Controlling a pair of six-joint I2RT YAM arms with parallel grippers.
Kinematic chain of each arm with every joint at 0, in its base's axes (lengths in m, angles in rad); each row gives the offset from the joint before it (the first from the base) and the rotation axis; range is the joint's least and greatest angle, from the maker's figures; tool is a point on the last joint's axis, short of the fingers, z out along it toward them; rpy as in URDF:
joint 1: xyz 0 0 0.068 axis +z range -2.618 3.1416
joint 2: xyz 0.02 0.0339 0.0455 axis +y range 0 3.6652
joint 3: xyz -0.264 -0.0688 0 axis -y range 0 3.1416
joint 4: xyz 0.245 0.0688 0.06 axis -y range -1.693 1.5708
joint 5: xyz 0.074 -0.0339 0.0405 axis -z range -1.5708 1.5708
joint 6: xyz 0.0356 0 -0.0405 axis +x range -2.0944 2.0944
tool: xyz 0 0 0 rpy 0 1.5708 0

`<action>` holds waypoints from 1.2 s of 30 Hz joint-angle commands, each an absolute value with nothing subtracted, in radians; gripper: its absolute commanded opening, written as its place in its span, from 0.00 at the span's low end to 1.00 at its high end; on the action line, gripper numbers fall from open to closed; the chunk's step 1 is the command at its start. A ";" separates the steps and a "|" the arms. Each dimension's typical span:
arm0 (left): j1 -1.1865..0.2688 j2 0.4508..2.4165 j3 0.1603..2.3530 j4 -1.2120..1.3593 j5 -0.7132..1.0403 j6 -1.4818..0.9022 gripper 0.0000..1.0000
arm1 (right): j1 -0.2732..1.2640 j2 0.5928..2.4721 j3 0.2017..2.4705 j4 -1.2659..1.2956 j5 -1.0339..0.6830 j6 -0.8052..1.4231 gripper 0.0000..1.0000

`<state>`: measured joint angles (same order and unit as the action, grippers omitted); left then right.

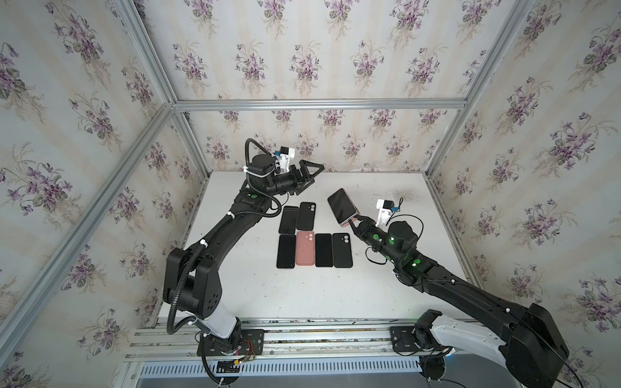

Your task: Take the phone out of the phone case

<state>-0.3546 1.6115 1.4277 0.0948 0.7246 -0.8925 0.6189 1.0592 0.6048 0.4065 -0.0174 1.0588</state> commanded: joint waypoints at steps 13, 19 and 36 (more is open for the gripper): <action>-0.650 1.576 1.586 -0.587 0.451 0.045 0.95 | 0.606 1.049 0.620 0.354 0.024 1.097 0.00; -0.700 1.658 1.639 -0.641 0.387 0.093 0.88 | 0.606 1.052 0.623 0.356 0.014 1.103 0.00; -0.786 1.792 1.715 -0.681 0.093 0.129 0.67 | 0.606 1.043 0.597 0.396 0.015 1.164 0.00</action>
